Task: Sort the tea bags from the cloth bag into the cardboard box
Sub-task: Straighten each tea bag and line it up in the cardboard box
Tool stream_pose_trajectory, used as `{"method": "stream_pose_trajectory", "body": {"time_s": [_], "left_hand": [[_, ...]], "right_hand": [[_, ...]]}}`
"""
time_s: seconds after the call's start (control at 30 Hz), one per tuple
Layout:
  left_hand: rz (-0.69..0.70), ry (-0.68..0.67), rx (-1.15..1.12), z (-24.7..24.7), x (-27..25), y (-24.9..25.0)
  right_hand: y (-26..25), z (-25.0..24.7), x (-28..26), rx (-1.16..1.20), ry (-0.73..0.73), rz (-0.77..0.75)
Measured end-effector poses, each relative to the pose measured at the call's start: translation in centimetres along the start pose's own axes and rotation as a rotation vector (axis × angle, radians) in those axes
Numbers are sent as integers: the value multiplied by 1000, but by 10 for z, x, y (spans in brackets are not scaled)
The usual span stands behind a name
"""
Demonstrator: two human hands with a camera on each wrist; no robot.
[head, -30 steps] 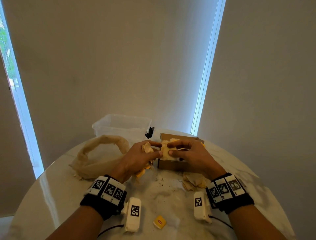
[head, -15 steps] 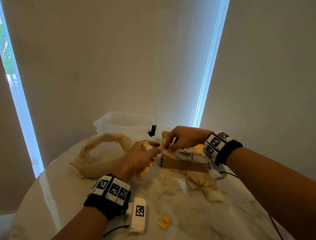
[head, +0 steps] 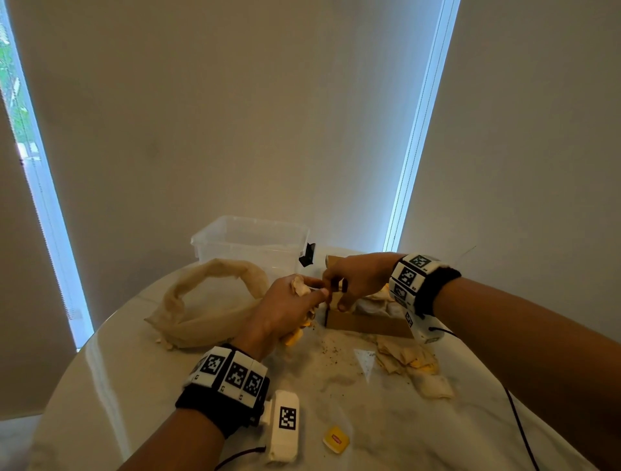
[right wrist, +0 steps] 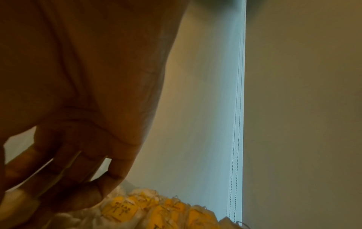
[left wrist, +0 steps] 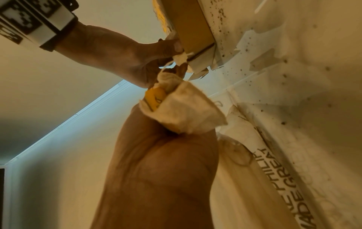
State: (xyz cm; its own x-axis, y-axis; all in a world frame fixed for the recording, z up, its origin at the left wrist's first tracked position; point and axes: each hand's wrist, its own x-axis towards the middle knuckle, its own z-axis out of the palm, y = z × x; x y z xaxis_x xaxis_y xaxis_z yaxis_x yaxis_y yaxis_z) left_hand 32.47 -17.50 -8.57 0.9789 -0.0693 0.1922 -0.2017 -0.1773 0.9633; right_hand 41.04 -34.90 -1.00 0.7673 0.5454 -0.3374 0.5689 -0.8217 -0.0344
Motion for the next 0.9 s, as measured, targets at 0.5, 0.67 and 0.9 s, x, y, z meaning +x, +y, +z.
{"method": "stream_pose_trajectory", "body": {"time_s": [0.5, 0.67, 0.9], "left_hand": [[-14, 13, -12, 0, 0, 1], [-8, 4, -17, 0, -2, 1], [-2, -3, 16, 0, 3, -2]], "right_hand": [[16, 8, -10, 36, 292, -31], [13, 8, -13, 82, 284, -18], [8, 22, -7, 86, 294, 47]]}}
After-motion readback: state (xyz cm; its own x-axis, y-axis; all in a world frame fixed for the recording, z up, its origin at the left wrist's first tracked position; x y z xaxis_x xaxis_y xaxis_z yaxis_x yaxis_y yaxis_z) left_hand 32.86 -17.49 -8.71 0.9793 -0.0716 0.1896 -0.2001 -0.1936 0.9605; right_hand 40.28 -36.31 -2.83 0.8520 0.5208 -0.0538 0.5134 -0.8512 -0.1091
